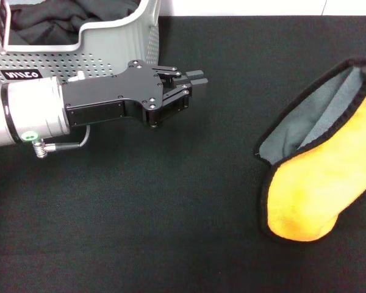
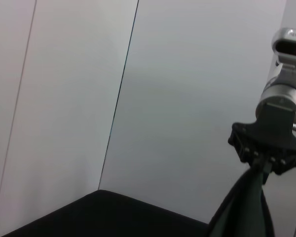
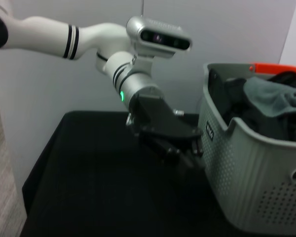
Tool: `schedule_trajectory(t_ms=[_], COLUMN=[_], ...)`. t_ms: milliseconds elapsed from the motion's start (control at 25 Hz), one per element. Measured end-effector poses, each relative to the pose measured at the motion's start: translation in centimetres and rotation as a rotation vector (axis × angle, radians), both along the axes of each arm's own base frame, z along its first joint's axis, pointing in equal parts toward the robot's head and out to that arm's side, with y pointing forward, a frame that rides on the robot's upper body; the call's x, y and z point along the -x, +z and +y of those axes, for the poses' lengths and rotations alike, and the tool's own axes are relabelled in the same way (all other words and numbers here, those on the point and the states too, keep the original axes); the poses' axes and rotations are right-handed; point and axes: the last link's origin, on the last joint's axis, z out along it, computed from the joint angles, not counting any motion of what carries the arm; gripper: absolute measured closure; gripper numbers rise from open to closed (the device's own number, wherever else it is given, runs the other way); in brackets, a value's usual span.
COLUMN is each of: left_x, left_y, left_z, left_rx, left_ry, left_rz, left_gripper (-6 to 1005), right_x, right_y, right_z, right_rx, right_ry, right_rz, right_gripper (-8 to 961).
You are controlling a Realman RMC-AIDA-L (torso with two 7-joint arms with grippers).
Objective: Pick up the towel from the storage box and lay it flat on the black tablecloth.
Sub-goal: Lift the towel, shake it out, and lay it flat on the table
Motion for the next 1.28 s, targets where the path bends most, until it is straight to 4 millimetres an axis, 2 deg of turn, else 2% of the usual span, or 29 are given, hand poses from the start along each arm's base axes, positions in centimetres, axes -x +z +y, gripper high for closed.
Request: schedule_trajectory(t_ms=[80, 200, 280, 360, 480, 600, 720, 800, 880, 1000, 1160, 1280], left_x=[0.0, -0.3, -0.6, -0.8, -0.7, -0.5, -0.1, 0.4, 0.8, 1.1, 1.3, 1.1], left_y=[0.0, 0.0, 0.0, 0.0, 0.0, -0.1, 0.3, 0.9, 1.3, 1.4, 1.4, 1.3], left_z=[0.0, 0.2, 0.4, 0.4, 0.4, 0.2, -0.2, -0.5, -0.8, -0.9, -0.9, -0.7], left_rx=[0.002, 0.002, 0.0, -0.002, -0.003, -0.007, -0.01, -0.02, -0.03, -0.036, -0.039, -0.035], left_ry=[0.0, -0.009, -0.02, -0.024, -0.024, -0.018, -0.005, 0.004, 0.009, 0.015, 0.024, 0.018], left_rz=[0.0, 0.001, -0.002, -0.006, -0.007, -0.016, -0.053, -0.076, -0.088, -0.093, -0.098, -0.098], left_gripper=[864, 864, 864, 864, 864, 863, 863, 863, 863, 862, 862, 862], right_x=[0.6, 2.4, 3.5, 4.5, 6.8, 9.2, 11.8, 12.8, 12.7, 11.0, 7.7, 6.0], right_y=[0.6, 2.3, 3.4, 3.5, 2.6, 1.1, -0.8, -1.9, -2.8, -3.1, -2.4, -1.8], right_z=[0.1, 0.8, 1.5, 2.6, 4.6, 5.6, 5.2, 4.2, 3.0, 2.4, 3.9, 5.0], right_rx=[-0.014, -0.063, -0.074, -0.054, 0.011, 0.082, 0.185, 0.254, 0.308, 0.303, 0.17, 0.062], right_ry=[0.003, 0.018, 0.019, 0.015, 0.039, 0.095, 0.139, 0.134, 0.086, -0.047, -0.249, -0.325], right_rz=[0.034, 0.196, 0.309, 0.364, 0.38, 0.337, 0.227, 0.126, 0.0, -0.16, -0.335, -0.41], right_gripper=[932, 932, 932, 932, 932, 932, 932, 932, 932, 932, 931, 931])
